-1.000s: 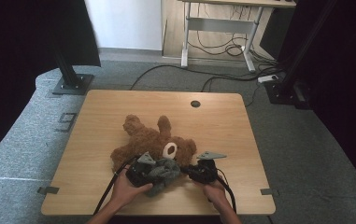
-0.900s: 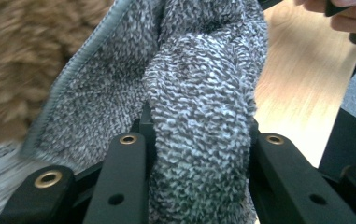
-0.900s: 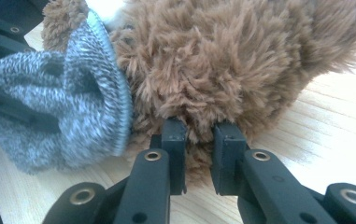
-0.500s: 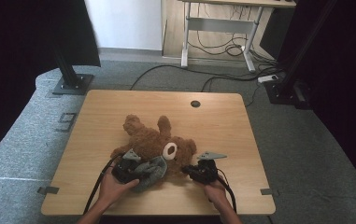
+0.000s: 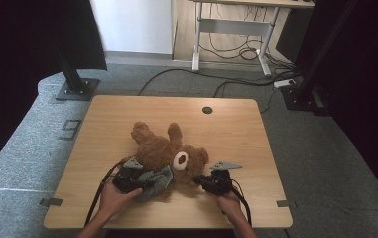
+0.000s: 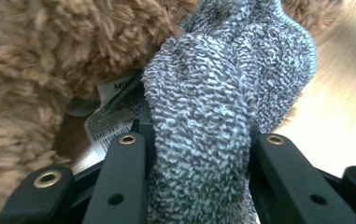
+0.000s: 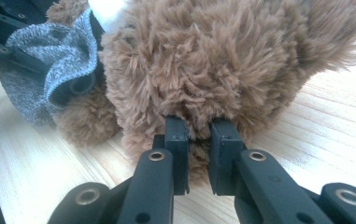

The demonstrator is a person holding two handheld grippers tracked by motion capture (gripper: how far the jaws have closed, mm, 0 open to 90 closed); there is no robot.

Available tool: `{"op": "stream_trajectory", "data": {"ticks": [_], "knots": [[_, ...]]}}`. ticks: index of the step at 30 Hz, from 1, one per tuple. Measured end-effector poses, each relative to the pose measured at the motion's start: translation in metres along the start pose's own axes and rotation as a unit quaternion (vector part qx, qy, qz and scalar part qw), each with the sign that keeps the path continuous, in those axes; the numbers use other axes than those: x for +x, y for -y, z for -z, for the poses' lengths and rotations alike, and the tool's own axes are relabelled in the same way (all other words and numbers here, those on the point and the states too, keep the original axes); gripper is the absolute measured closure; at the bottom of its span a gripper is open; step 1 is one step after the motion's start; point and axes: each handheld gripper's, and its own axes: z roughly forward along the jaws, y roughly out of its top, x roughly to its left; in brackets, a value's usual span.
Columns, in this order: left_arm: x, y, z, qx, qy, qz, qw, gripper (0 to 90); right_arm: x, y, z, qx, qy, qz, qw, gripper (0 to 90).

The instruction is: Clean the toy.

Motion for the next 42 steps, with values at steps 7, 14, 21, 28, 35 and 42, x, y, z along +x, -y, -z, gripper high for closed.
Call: {"op": "stream_trajectory", "data": {"ticks": [7,14,21,28,35,42], "knots": [[0.005,0.005,0.008,-0.012,0.005,0.004,0.9999,65.8,0.001,-0.003,0.006,-0.011,-0.003,0.002,0.9999,79.9],[0.005,0.005,0.009,-0.02,0.005,0.004,0.9998,65.8,0.0,-0.004,0.012,-0.024,0.0,0.004,0.9997,80.1],[0.007,0.005,0.012,-0.032,0.009,0.006,0.9994,65.6,-0.003,-0.006,0.019,-0.038,0.003,0.001,0.9993,81.0],[0.006,0.004,0.013,-0.04,0.01,0.005,0.9991,65.5,-0.007,-0.01,0.031,-0.062,0.009,-0.008,0.998,82.2],[0.005,0.004,0.013,-0.041,0.012,0.005,0.9991,65.5,-0.01,-0.01,0.038,-0.067,0.011,-0.008,0.9976,82.3],[0.005,0.004,0.011,-0.038,0.013,0.004,0.9992,65.5,-0.004,-0.007,0.041,-0.07,0.053,0.039,0.9954,63.8]]}}
